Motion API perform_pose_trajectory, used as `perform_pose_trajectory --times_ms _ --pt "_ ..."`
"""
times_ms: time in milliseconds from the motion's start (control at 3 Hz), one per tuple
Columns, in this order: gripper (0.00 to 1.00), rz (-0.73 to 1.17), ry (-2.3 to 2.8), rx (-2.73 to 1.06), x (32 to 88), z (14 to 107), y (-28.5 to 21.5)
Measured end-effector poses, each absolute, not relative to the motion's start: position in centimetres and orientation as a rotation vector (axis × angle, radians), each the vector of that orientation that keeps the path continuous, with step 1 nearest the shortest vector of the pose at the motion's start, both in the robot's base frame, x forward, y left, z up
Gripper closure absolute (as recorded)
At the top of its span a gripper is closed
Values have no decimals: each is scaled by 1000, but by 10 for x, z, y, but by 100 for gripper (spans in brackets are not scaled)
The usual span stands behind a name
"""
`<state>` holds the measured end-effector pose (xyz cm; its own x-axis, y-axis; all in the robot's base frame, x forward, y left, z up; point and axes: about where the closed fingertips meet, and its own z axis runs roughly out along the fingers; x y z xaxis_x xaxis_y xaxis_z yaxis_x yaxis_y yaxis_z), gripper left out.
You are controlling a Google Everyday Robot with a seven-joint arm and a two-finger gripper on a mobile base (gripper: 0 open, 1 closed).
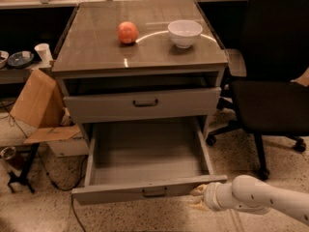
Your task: Open middle drawer
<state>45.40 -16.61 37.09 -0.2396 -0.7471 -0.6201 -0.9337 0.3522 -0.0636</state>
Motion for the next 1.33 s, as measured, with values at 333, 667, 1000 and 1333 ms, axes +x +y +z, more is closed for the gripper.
perform_pose_trajectory --times_ms 333,667,1000,1333 --pt "4 433 2058 -1457 454 371 -166" --pt "0 415 2049 -1473 467 371 -168" --pt "0 423 2024 -1566 492 360 -165" --pt "0 408 2006 -1585 510 361 -166"
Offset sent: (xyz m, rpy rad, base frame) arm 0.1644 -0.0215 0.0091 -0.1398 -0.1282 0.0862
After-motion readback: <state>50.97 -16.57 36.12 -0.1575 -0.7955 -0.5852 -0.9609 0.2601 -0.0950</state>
